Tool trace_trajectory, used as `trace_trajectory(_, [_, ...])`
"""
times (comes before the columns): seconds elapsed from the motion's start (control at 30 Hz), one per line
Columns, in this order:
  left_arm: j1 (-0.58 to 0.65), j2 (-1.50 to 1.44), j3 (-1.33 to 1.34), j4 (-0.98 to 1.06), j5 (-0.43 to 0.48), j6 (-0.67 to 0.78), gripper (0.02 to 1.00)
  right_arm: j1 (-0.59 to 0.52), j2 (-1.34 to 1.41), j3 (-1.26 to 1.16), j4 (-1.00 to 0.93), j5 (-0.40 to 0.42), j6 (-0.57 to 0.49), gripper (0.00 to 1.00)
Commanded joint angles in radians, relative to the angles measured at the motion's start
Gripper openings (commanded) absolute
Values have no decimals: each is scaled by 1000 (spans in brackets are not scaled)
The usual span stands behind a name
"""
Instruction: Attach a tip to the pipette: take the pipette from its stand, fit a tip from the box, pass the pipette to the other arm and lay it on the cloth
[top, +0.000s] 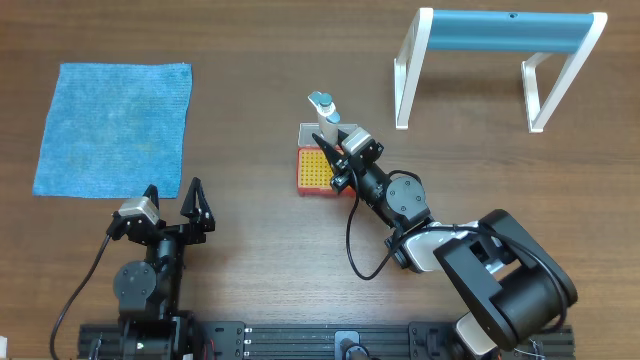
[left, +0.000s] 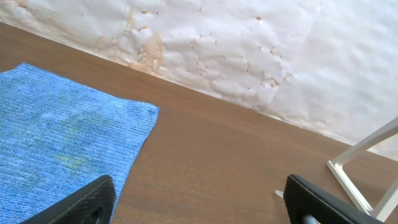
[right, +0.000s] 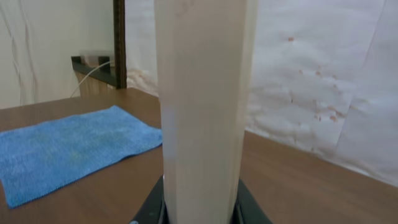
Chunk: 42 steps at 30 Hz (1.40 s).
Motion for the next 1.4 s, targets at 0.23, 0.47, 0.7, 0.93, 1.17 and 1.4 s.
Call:
trace_trajectory(0.23, [2,-5,-3,-5,-11,6,875,8,51,-3,-22,0,-10,77])
trace_trajectory(0.47, [2,-5,-3,-5,-11,6,875,6,70,18,-12,-32,-11,77])
trace_trajectory(0.7, [2,-5,-3,-5,-11,6,875,5,113,45,23,-32,-11,75])
trace_trajectory(0.93, [2,-5,-3,-5,-11,6,875,5,124,44,27,-32,-11,73])
trace_trajectory(1.17, [2,-5,-3,-5,-11,6,875,6,98,39,27,-33,-11,75])
trace_trajectory(1.4, [2,-5,-3,-5,-11,6,875,6,56,39,26,-33,-11,75])
